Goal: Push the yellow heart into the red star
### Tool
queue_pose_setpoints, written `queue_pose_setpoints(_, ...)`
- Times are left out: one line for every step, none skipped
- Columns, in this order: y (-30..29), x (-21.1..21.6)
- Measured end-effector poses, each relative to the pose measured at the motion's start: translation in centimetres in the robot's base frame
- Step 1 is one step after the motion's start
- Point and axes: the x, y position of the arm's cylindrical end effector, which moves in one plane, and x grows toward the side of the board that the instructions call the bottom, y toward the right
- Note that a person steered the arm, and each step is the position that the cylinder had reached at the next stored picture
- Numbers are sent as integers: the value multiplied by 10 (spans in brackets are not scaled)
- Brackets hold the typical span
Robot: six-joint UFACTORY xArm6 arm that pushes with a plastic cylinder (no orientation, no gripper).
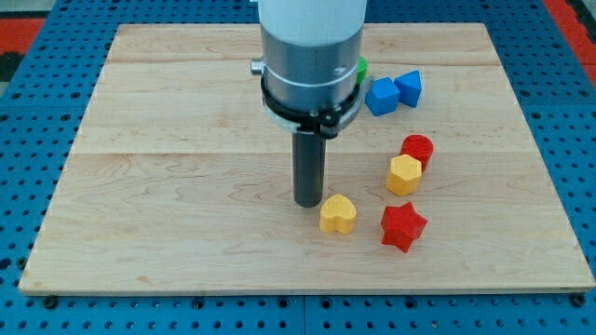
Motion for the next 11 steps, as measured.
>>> queue_pose_setpoints(0,1)
queue_pose_setpoints(4,13)
queue_pose_setpoints(7,15)
queue_pose_setpoints(7,20)
queue_pose_setpoints(8,33)
queue_pose_setpoints(10,36)
queue_pose_setpoints(10,36)
queue_pose_setpoints(18,38)
queue_pose_setpoints(43,41)
queue_pose_setpoints(65,42)
queue_pose_setpoints(69,42)
